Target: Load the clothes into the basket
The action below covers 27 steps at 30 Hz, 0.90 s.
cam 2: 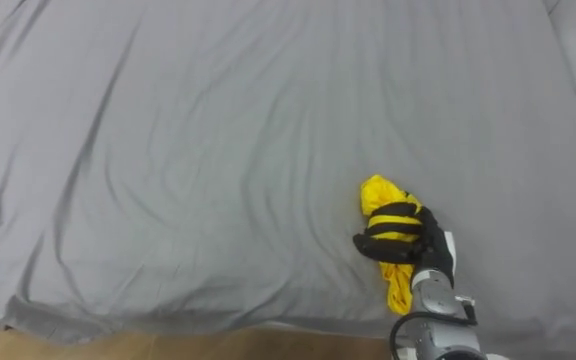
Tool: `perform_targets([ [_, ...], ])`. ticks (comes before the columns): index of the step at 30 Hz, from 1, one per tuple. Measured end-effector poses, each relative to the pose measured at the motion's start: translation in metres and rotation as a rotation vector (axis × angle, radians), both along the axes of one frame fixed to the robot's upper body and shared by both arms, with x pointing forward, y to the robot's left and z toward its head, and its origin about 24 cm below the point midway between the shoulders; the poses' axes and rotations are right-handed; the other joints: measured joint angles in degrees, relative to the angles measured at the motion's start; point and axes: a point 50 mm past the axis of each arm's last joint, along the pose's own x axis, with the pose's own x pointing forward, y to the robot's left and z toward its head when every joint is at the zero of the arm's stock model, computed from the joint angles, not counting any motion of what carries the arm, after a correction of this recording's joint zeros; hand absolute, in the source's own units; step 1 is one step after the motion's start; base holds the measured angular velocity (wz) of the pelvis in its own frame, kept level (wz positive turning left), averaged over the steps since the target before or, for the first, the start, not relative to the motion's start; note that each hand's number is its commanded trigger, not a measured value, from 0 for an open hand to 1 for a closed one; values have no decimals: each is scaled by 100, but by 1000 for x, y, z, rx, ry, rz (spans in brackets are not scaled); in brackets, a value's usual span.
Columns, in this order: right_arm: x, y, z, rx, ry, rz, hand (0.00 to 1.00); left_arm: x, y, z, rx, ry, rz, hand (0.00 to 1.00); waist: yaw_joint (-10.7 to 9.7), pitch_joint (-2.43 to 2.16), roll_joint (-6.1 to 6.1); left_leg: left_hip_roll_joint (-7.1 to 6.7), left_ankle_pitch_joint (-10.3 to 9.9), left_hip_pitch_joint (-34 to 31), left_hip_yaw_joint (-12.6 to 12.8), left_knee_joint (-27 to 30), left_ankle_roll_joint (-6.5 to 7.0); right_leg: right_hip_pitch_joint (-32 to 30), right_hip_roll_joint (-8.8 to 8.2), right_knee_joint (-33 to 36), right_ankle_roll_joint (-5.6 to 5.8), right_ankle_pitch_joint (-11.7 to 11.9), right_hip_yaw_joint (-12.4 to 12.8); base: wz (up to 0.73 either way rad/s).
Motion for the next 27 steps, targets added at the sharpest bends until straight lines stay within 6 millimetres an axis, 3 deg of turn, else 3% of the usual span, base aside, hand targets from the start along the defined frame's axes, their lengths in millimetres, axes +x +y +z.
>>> perform_targets([
  [12,-10,-8,-14,-5,81,-5,100,1,0,-1,-5,22,14,0,6,24,43,0,5,-103,-30,-2,-4,-86,39,-3,0,1,-36,1],
  [22,-13,-11,-16,21,88,-12,100,0,1,-2,-4,27,16,0,-4,12,35,-5,10,-159,-36,14,-6,-139,35,-3,0,1,-70,0],
  [27,-14,-15,-16,15,90,-24,100,-3,4,-2,5,38,17,0,-13,-20,19,-10,18,-159,-63,12,-6,-128,29,-1,0,1,-119,2],
])
